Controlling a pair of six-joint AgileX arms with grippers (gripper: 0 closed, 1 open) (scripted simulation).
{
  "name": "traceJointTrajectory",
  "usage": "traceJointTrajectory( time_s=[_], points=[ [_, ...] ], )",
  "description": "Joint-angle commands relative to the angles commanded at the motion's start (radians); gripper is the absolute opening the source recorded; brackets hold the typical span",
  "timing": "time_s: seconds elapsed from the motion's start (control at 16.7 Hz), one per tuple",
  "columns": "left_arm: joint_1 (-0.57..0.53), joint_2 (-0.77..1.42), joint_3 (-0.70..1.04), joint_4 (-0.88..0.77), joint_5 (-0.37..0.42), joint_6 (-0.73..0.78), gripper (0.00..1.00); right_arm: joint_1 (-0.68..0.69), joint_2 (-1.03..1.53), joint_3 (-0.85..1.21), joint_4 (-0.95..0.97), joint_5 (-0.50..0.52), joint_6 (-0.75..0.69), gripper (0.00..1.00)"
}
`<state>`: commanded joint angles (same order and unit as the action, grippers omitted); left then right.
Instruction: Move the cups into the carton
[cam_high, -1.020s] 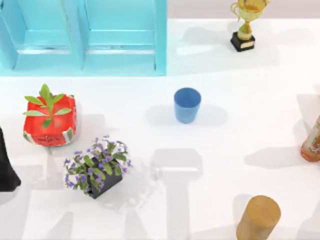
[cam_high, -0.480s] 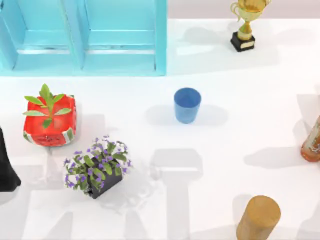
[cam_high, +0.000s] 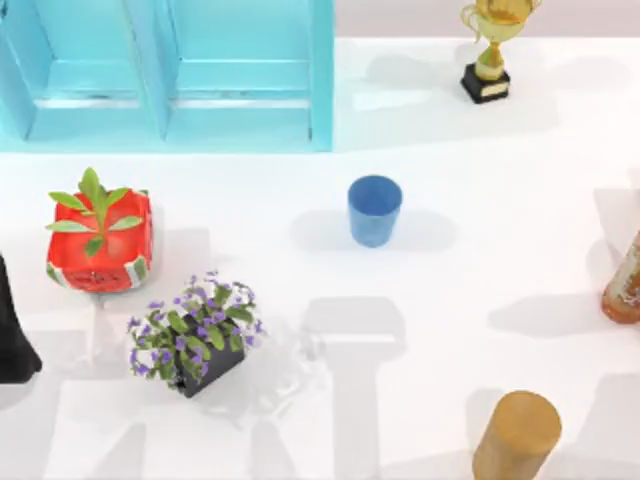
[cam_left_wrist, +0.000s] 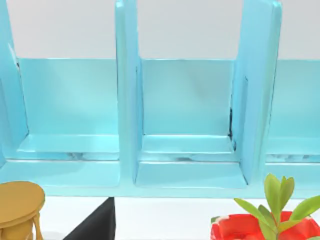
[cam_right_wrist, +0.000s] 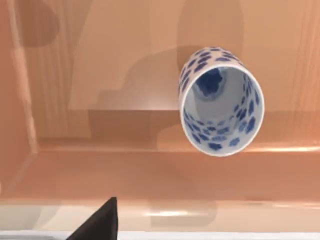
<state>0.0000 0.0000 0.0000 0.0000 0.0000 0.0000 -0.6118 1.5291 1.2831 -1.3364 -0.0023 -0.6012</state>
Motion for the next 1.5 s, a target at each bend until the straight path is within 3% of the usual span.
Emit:
traceJointTrajectory(
  time_s=[0.3,0.66,0.84,1.14,1.5],
  points=[
    [0.000,0.000,0.000,0.000,0.000,0.000,1.00,0.001,-0.010,0.184,-0.179,0.005,-0.002,1.00],
    [0.000,0.000,0.000,0.000,0.000,0.000,1.00,0.004,-0.010,0.197,-0.190,0.004,0.001,1.00],
    [0.000,0.000,0.000,0.000,0.000,0.000,1.00,0.068,0.038,0.258,-0.189,0.001,0.056,1.00],
    [0.000,0.000,0.000,0.000,0.000,0.000,1.00,0.367,0.250,0.521,-0.194,0.005,0.302,1.00],
    [0.000,0.000,0.000,0.000,0.000,0.000,1.00,0.815,0.611,0.924,-0.208,0.037,0.759,1.00]
  ],
)
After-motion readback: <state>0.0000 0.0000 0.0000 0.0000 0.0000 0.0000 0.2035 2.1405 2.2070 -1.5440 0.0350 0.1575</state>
